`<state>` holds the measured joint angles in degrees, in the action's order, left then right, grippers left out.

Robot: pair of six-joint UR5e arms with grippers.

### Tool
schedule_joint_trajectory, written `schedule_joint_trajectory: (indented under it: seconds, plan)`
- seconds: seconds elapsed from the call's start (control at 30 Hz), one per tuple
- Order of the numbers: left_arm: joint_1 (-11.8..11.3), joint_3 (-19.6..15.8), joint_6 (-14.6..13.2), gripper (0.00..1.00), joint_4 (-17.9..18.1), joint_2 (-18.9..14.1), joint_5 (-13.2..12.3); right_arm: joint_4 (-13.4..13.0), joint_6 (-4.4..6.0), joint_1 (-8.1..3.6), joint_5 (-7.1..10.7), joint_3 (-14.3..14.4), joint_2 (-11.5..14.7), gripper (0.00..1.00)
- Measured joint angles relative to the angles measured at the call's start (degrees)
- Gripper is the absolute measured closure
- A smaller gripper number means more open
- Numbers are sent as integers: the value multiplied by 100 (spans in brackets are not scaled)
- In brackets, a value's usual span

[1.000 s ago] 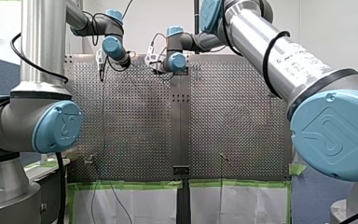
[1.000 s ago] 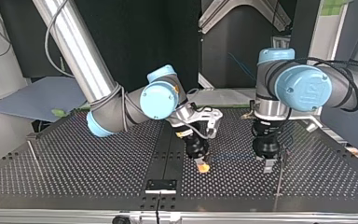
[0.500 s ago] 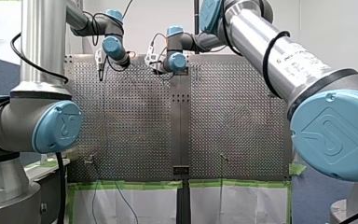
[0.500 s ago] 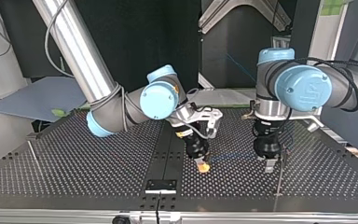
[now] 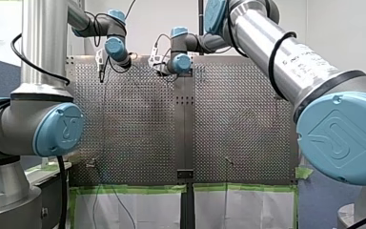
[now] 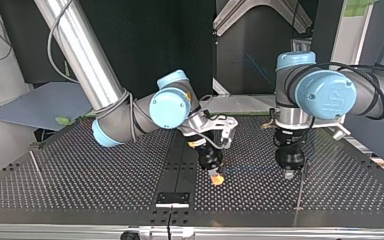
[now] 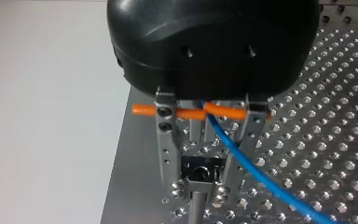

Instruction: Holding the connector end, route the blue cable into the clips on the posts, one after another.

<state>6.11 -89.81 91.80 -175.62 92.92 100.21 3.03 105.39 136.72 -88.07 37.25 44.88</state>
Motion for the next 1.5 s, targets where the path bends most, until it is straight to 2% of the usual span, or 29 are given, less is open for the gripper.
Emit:
schedule_joint_trajectory:
  seconds: [0.57,0.8,1.0,1.27,1.5]
  plan:
    - [21,-1,108,100,0,0,-161,56,0,0,0,-1,4,100]
    - [113,-2,192,100,-25,62,-61,87,-2,0,0,39,8,100]
    - [228,-3,191,100,-102,308,0,88,-12,-18,0,226,14,100]
    - [358,-4,239,100,-17,541,39,65,-29,-111,-11,658,15,100]
    - [596,-5,308,100,28,803,90,51,-84,-183,-28,945,10,100]
